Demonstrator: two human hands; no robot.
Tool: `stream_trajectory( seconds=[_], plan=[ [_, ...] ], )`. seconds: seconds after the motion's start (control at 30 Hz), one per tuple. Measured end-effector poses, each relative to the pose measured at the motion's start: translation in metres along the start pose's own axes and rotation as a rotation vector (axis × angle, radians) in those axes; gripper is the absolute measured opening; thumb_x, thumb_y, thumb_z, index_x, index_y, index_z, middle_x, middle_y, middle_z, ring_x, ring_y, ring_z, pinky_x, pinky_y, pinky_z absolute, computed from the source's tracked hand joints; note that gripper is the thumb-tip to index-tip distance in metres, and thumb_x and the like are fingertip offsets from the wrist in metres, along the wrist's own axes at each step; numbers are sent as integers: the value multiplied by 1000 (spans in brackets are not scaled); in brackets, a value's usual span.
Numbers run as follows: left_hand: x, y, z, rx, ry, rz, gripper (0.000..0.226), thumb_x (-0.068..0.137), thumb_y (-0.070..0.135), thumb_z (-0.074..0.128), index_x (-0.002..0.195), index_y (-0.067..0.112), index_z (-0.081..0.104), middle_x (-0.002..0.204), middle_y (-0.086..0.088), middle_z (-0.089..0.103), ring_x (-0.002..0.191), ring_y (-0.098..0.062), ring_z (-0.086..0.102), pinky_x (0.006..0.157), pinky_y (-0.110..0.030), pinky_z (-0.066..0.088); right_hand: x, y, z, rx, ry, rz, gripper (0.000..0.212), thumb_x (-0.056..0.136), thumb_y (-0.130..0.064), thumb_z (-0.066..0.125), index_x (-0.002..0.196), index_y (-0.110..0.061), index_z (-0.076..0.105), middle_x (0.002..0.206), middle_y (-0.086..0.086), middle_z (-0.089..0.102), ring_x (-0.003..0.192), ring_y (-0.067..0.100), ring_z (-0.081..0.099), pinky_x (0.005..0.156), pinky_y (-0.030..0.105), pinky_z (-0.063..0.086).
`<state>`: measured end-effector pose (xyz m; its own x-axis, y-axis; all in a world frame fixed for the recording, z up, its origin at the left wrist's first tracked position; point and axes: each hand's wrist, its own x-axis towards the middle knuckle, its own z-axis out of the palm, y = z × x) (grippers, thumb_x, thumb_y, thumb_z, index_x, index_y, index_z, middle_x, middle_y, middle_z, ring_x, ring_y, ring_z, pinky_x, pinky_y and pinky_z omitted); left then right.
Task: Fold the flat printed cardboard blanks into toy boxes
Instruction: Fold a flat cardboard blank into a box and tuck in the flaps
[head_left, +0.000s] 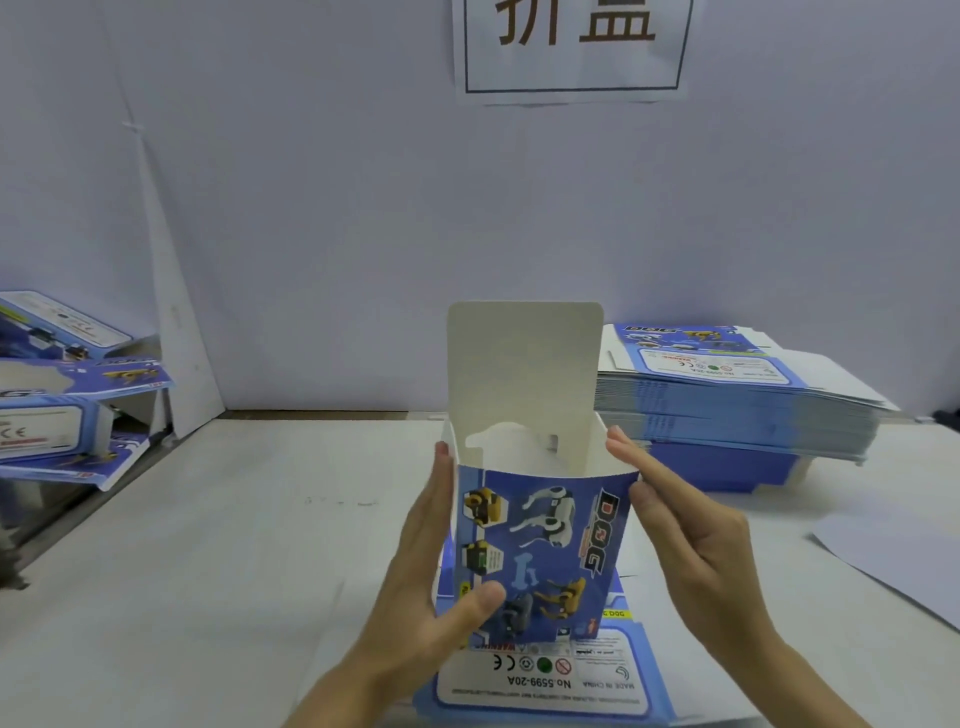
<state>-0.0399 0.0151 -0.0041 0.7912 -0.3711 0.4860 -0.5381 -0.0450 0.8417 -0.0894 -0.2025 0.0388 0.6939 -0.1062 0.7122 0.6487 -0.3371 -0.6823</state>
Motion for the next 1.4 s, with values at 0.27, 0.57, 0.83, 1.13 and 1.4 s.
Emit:
stream_trajectory(
  seconds=[0.27,0.57,0.83,1.13,1.4],
  plan=[
    [12,-27,-7,-113,-90,-338,95,55,34,91,132,46,37,126,14,61,112,-7,61,81,-31,59,58,-33,-25,-445,167,-252,24,91,-26,62,115,-26,61,118,-7,65,104,6,62,87,11,47],
    [22,-27,-14,-122,-136,-400,99,39,58,89,125,40,41,111,31,62,104,2,62,79,-21,56,174,-16,17,-180,-264,314,16,92,-33,63,80,-22,68,62,-16,61,56,3,54,59,21,44],
    [20,-28,-15,-37,-162,-337,90,42,62,86,118,44,40,107,35,62,101,9,61,76,-9,50,160,79,18,-463,-628,1055,34,96,-21,57,126,-5,56,122,6,63,94,16,58,80,23,48],
    [19,-29,-13,-33,-120,-376,90,42,57,85,119,43,42,115,19,65,107,0,62,92,-26,54,175,37,14,186,-585,789,31,71,-34,80,101,-26,73,96,-1,75,80,13,72,64,27,58],
    [17,-32,-11,-58,-95,-365,90,50,48,88,126,43,40,117,21,64,107,0,62,88,-24,55,160,7,25,0,-253,164,7,82,-12,73,89,-11,76,68,-13,71,65,-2,61,63,11,45]
  ],
)
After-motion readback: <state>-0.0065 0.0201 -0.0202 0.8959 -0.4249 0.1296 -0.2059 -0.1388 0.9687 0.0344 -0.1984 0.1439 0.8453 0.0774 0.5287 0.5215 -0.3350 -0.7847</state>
